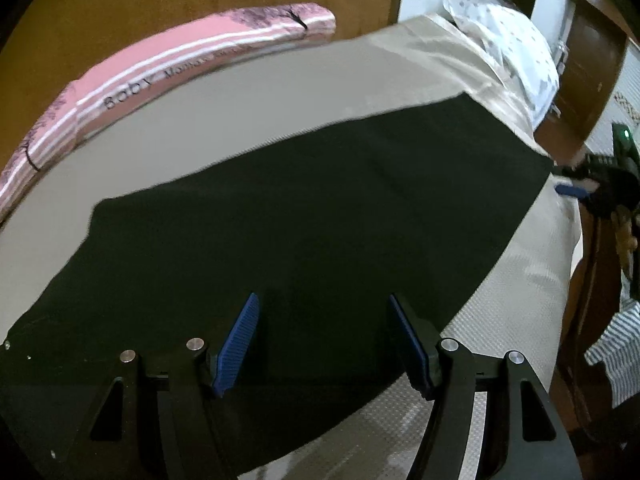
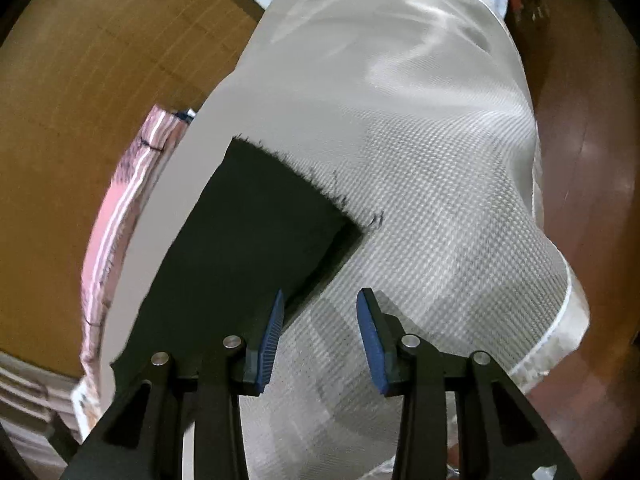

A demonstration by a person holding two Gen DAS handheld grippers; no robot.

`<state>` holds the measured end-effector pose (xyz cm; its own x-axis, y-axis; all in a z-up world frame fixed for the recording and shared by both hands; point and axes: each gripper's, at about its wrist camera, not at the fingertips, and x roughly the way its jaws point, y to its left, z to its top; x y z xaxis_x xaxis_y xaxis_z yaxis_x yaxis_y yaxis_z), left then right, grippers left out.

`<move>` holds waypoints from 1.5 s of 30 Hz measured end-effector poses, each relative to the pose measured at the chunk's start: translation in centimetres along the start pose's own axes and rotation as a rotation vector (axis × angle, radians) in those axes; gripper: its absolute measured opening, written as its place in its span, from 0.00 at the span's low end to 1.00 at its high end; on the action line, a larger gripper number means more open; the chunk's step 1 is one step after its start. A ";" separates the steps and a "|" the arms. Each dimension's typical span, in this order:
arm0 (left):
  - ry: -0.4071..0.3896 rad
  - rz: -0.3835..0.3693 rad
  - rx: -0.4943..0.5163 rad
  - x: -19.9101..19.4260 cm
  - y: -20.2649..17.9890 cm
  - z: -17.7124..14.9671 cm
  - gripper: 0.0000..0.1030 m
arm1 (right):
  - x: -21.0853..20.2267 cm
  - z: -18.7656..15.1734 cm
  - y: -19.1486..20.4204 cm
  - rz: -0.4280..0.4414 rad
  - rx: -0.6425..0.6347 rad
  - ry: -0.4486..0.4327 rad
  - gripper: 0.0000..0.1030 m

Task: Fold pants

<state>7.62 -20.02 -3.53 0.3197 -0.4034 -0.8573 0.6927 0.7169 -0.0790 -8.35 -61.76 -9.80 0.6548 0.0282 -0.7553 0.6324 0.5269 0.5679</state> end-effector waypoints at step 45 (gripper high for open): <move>-0.135 -0.003 -0.484 -7.0 15.1 -9.7 0.67 | 7.6 -15.6 32.3 0.370 -0.569 0.359 0.08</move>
<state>9.54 -0.87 -3.68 0.4213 -0.4529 -0.7857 0.3242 0.8843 -0.3359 10.63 -31.23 -2.30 0.5462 0.5110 -0.6637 0.0240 0.7825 0.6222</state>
